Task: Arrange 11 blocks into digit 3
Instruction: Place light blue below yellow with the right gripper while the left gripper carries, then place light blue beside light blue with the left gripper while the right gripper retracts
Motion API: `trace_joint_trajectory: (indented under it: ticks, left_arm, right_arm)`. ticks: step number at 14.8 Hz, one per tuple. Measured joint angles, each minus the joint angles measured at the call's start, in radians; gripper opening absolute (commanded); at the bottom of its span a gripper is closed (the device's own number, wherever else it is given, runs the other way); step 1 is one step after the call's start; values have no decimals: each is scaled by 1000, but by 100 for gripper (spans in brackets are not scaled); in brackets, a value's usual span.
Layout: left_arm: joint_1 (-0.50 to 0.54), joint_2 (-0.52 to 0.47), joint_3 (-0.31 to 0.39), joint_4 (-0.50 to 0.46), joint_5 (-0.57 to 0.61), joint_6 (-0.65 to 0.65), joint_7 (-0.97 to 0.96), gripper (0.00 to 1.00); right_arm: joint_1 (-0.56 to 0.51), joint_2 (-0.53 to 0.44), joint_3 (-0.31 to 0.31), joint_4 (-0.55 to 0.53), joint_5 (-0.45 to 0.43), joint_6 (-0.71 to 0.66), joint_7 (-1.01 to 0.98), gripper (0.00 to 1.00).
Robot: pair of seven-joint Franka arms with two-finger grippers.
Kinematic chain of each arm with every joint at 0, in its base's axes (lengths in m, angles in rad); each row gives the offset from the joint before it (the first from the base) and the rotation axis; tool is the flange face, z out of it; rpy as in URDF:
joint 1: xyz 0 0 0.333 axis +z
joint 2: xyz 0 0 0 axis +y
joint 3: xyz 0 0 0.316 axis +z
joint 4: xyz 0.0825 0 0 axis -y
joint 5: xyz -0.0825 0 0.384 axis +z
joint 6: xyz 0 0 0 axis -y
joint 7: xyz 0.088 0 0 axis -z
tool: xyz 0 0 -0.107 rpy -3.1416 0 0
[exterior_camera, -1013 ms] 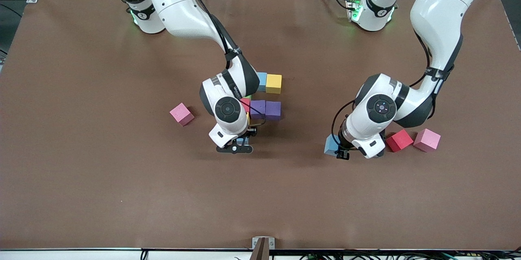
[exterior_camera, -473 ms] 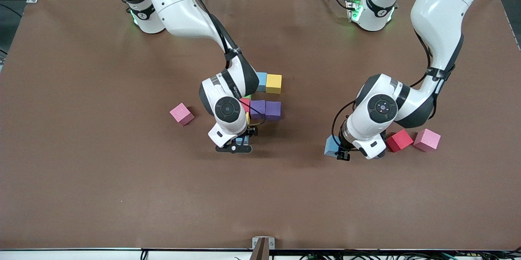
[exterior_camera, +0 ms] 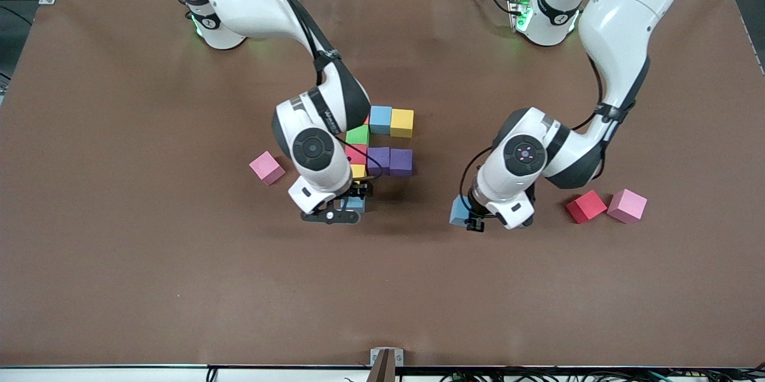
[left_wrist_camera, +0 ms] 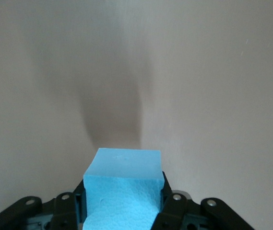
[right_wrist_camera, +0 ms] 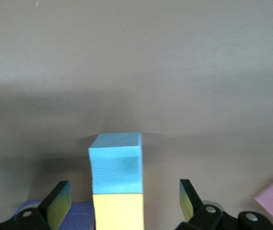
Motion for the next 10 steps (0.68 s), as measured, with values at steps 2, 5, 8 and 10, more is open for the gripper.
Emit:
trace_joint_trajectory:
  ticks: [2,5,8,10]
  left_arm:
    - [-68,35,39,45,0,1,-64,37]
    - [-208,97,132,132,0,2,-185,39]
    - [-282,151,150,185,0,14,-277,39]
    - [-302,173,151,196,0,43,-323,39]
  right_arm:
    - [-49,-36,-8,-1,-2,-36,-29,100]
    - [-151,-78,-19,-2,-3,-119,-164,100]
    - [-283,-112,-25,-3,-6,-202,-255,100]
    - [-368,-124,-26,-3,-9,-224,-290,100]
